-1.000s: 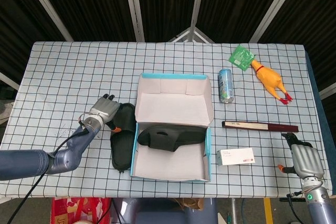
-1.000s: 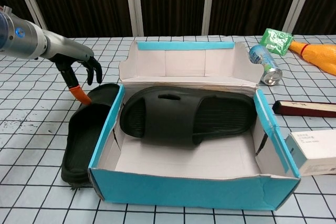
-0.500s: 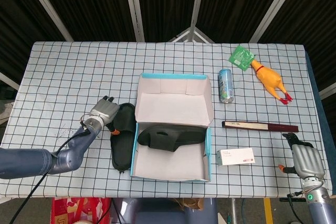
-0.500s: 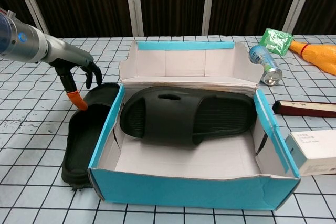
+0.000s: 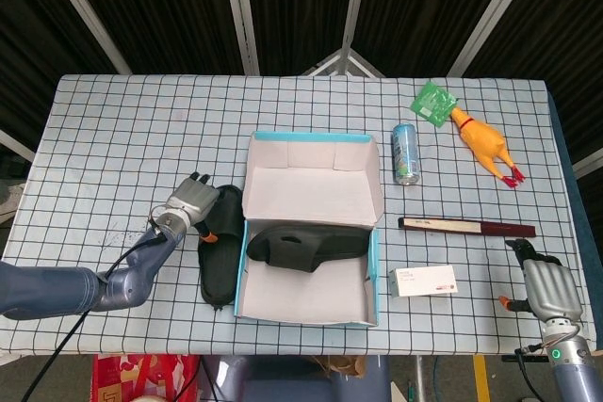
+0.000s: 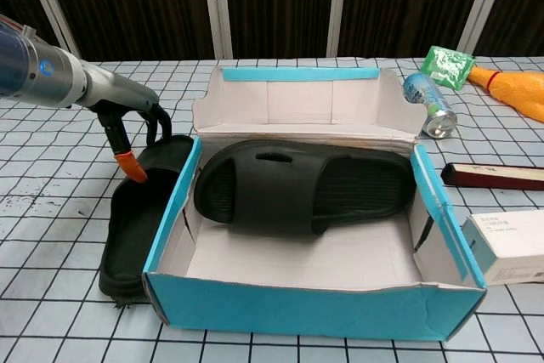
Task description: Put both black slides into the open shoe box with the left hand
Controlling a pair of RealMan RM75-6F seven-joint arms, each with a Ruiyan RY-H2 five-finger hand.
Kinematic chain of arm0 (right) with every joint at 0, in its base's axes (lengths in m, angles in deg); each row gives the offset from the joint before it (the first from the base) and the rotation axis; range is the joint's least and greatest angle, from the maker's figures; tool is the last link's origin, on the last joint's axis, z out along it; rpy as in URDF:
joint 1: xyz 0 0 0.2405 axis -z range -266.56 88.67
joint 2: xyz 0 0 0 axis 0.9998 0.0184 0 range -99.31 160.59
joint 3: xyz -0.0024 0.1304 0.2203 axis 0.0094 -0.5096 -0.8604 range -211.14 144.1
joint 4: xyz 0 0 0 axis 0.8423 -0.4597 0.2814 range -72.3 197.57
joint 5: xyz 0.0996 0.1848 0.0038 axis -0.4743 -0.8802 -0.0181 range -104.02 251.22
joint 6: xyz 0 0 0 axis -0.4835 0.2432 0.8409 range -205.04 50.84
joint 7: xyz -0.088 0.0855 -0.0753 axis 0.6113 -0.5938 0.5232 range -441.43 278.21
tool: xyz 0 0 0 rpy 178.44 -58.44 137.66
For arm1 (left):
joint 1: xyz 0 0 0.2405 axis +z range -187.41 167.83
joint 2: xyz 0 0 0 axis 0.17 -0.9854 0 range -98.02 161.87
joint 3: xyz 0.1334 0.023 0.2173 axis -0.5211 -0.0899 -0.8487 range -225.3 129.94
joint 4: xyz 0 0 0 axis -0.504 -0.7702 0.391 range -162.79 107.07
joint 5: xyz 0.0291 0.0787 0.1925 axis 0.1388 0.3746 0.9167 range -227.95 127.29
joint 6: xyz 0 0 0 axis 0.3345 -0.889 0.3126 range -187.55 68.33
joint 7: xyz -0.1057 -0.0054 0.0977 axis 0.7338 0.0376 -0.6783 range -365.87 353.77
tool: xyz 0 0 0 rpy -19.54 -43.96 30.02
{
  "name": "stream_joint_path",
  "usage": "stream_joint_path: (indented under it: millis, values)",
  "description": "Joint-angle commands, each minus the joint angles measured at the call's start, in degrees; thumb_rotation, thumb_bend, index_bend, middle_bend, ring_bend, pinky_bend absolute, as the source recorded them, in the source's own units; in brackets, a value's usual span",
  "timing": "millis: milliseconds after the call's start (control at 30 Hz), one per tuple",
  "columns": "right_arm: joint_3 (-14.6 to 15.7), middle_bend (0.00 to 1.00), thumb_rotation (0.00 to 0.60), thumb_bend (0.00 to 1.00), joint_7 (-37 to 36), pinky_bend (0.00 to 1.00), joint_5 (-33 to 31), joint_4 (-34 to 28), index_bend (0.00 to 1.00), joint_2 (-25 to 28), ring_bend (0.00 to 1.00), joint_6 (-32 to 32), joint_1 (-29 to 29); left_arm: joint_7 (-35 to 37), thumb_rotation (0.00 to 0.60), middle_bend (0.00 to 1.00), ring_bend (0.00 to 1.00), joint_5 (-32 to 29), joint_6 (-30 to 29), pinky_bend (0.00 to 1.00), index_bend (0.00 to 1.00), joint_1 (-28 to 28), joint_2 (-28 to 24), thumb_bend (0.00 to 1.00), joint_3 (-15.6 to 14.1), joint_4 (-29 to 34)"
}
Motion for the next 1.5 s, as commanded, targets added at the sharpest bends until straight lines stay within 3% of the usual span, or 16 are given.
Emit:
stream_joint_path:
  millis: [33, 367, 667, 1133, 1500]
  values:
    - [0.00, 0.14, 0.600, 0.18, -0.10, 0.25, 0.08, 0.04, 0.17, -0.01, 0.31, -0.07, 0.03, 0.16, 0.425, 0.24, 0.00, 0.07, 0.26, 0.05, 0.22, -0.01, 0.30, 0.18, -0.20, -0.35]
    - [0.05, 0.14, 0.600, 0.18, -0.06, 0.25, -0.02, 0.00, 0.17, 0.03, 0.31, 0.13, -0.07, 0.89, 0.445, 0.28, 0.00, 0.18, 0.91, 0.05, 0.26, -0.23, 1.43, 0.23, -0.70, -1.69]
    - [0.15, 0.14, 0.600, 0.18, 0.12, 0.25, -0.08, -0.19, 0.17, 0.06, 0.31, 0.14, -0.09, 0.72, 0.599, 0.33, 0.00, 0.75, -0.68, 0.05, 0.31, -0.49, 1.66, 0.35, -1.07, -1.32]
    - [0.11, 0.14, 0.600, 0.18, 0.50, 0.25, -0.99, -0.44, 0.17, 0.21, 0.31, 0.48, -0.27, 0.39, 0.600, 0.44, 0.01, 2.91, -3.51, 0.05, 0.45, 0.53, 1.79, 0.50, -1.06, -1.40]
    - [0.18, 0.14, 0.600, 0.18, 0.83, 0.25, -1.18, -0.72, 0.17, 0.18, 0.31, 0.35, -0.30, -3.86, 0.600, 0.50, 0.05, 4.29, -9.78, 0.05, 0.49, -0.24, -6.85, 0.52, -3.25, 7.64]
